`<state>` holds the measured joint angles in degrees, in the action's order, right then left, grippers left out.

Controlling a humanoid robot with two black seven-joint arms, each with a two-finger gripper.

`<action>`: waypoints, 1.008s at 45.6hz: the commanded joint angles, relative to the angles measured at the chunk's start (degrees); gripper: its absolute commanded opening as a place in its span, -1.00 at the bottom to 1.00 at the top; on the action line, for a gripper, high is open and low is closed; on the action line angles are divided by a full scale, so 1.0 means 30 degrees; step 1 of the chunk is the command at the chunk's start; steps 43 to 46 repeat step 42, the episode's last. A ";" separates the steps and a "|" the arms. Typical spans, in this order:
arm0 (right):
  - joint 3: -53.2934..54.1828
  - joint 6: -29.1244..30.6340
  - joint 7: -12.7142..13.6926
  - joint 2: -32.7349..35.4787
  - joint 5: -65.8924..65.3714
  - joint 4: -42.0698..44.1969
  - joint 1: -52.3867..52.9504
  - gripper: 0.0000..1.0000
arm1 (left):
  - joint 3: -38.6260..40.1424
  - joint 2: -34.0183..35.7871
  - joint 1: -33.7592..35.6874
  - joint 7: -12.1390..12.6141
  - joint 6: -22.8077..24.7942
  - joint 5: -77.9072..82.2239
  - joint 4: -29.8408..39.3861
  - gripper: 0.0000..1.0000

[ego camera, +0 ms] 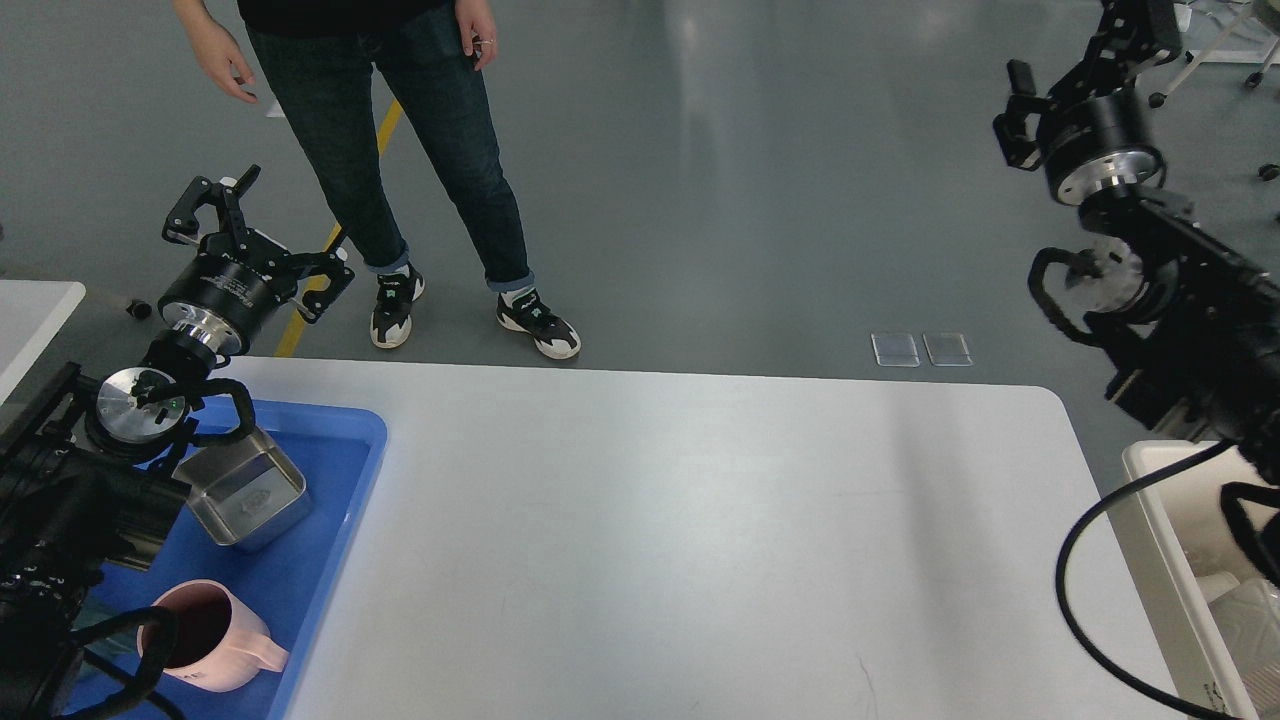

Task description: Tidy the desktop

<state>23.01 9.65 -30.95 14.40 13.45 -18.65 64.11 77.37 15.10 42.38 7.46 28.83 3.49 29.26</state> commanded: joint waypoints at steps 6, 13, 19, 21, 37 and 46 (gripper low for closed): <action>0.4629 0.0271 -0.0173 -0.4300 0.0058 0.1147 -0.2294 1.00 | 0.0227 -0.0639 -0.0092 -0.0025 -0.0002 -0.0136 -0.0025 0.96; 0.6186 0.0739 -0.0173 -0.5472 0.0058 0.1089 -0.3261 1.00 | 0.0198 -0.0815 -0.0180 -0.0025 -0.0060 -0.0136 -0.0025 0.96; 0.6186 0.0827 -0.0173 -0.6030 0.0058 0.1030 -0.3936 1.00 | 0.0169 -0.0991 -0.0209 0.0004 -0.0060 -0.0136 -0.0025 0.96; 0.6186 0.0827 -0.0173 -0.6031 0.0058 0.1030 -0.4141 1.00 | 0.0168 -0.1020 -0.0209 0.0033 -0.0031 -0.0136 -0.0025 0.96; 0.6069 0.0827 -0.0173 -0.6089 -0.0001 0.1030 -0.5430 1.00 | -0.0037 -0.1020 -0.0853 0.0063 0.0028 -0.0107 -0.0025 0.96; 0.6069 0.0856 -0.0173 -0.6089 -0.0030 0.1030 -0.5752 1.00 | -0.0066 -0.1020 -0.0942 0.0063 0.0057 -0.0107 -0.0025 0.96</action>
